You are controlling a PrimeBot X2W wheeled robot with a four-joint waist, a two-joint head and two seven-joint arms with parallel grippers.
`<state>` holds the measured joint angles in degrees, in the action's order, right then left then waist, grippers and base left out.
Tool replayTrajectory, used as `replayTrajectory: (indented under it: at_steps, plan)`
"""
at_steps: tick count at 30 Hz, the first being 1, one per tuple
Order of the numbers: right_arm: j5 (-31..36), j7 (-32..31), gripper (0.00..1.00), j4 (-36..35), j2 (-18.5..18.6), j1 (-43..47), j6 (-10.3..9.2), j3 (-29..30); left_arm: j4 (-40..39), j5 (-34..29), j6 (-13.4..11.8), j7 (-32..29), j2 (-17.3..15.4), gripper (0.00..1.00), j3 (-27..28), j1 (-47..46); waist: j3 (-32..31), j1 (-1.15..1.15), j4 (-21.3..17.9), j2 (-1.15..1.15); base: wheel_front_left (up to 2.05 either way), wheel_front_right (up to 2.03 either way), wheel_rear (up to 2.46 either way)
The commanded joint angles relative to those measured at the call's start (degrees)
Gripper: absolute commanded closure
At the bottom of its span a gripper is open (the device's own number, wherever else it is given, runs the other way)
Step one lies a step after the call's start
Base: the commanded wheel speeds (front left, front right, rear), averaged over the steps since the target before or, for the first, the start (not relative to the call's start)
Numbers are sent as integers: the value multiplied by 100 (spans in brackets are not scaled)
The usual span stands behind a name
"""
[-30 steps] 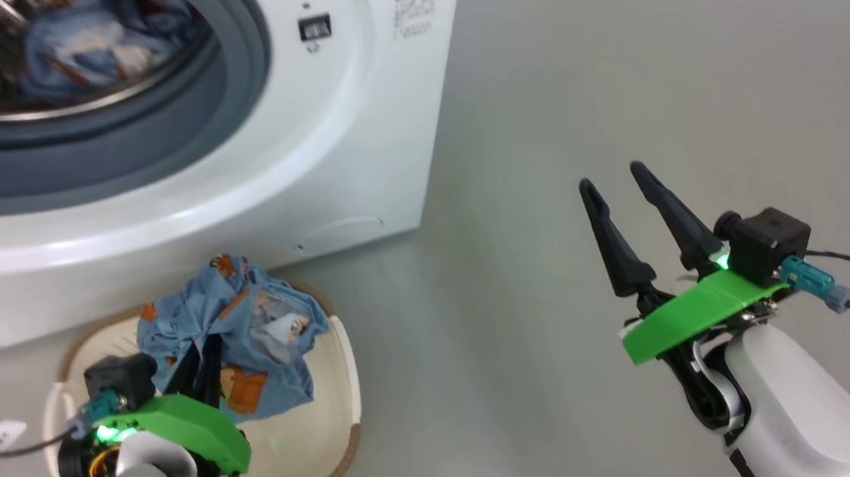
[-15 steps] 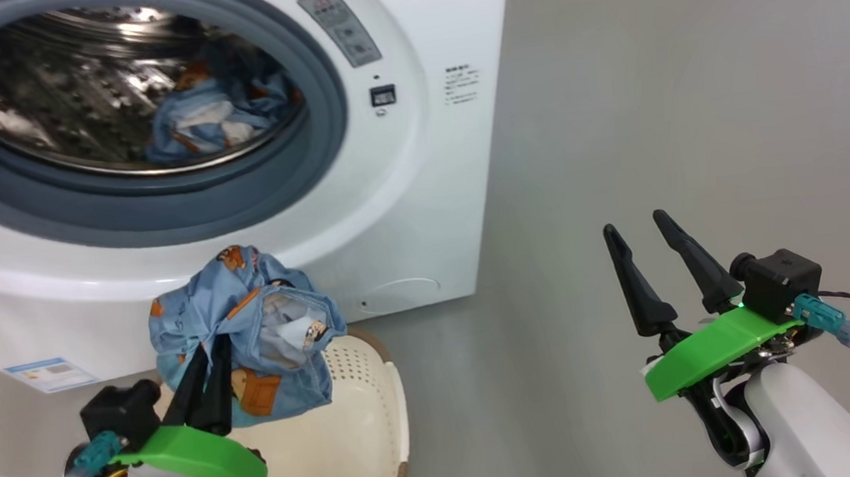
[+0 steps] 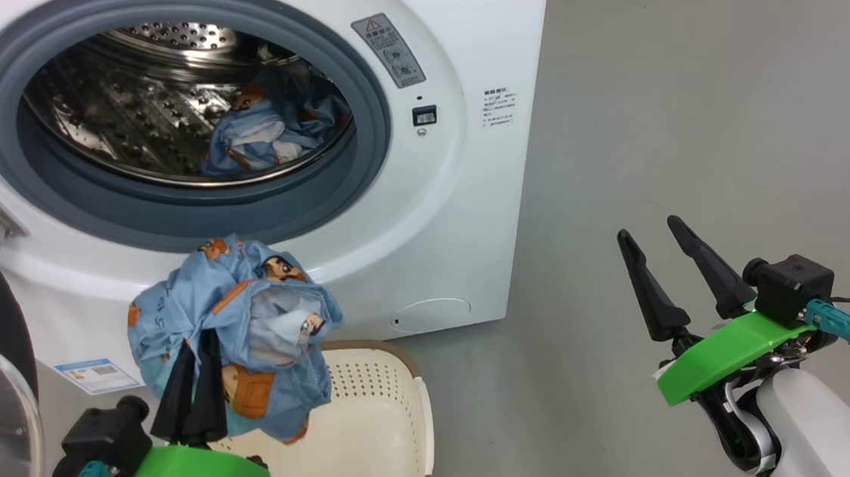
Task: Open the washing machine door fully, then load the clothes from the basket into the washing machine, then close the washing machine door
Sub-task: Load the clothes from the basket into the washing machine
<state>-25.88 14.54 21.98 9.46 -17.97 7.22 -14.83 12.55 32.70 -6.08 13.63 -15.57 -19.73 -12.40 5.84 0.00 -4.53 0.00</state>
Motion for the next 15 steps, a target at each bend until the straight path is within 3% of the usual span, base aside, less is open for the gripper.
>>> replayTrajectory:
  at_steps: [1, 15]
  plan:
    - [-78, 46, 0, -107, 57, 79, 26, -117, -201, -14, -33, 9, -173, 100, 225, -56, -10, 0, 1, 0, 0, 0, 0]
    - [-83, 46, 0, -158, 66, -11, 26, -192, -278, 37, -17, -113, -347, 100, 332, -524, 221, 0, -100, 0, 0, 0, 0]
